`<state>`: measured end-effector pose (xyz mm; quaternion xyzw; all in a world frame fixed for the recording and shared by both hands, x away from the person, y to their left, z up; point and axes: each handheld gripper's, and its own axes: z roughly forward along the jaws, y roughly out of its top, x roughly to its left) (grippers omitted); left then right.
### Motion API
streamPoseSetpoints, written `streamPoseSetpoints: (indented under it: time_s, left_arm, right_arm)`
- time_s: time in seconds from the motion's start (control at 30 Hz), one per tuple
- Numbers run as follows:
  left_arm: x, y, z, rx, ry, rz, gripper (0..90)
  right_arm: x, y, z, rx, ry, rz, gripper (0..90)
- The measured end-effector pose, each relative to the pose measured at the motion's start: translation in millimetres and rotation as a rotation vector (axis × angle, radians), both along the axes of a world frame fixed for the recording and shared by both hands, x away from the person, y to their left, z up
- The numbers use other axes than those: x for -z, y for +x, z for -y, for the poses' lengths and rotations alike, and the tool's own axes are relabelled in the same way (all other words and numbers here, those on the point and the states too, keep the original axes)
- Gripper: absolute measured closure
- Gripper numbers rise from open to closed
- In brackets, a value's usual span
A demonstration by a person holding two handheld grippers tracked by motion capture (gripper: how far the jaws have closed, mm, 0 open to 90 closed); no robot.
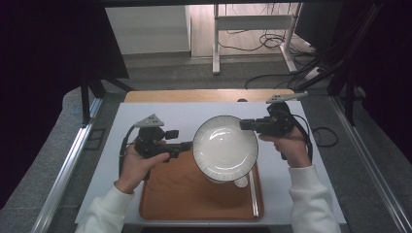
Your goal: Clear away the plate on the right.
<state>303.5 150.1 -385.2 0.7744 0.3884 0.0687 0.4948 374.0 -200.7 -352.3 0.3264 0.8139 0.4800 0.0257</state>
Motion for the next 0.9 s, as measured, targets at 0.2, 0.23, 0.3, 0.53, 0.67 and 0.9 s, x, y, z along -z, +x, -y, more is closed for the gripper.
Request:
streamPoseSetpoints:
  time_s: [0.2,0.23,0.3,0.53,0.67,0.9]
  left_arm:
    - [7.1,25.1,16.5,0.061,0.001,-0.075,51.1]
    - [8.9,27.2,18.0,0.065,0.001,-0.087,54.6]
    - [11.5,30.1,20.0,0.080,-0.003,-0.104,63.2]
    - [13.0,32.1,18.3,0.119,-0.026,-0.136,80.2]
    - [9.9,31.8,9.1,0.131,-0.039,-0.139,82.6]
    - [3.8,31.0,-0.7,0.117,-0.016,-0.128,82.8]
  right_arm:
    - [0.6,-1.9,-11.9,-0.037,-0.002,0.014,84.4]
    - [1.0,-2.5,-13.6,-0.045,0.000,0.013,84.4]
    - [1.7,-3.1,-16.4,-0.057,-0.003,0.013,84.3]
    - [3.0,-4.3,-20.4,-0.082,0.002,0.017,83.8]
    - [5.1,-3.7,-21.6,-0.106,0.013,-0.001,83.0]
    - [12.4,-1.2,-29.9,-0.132,0.013,-0.033,83.1]
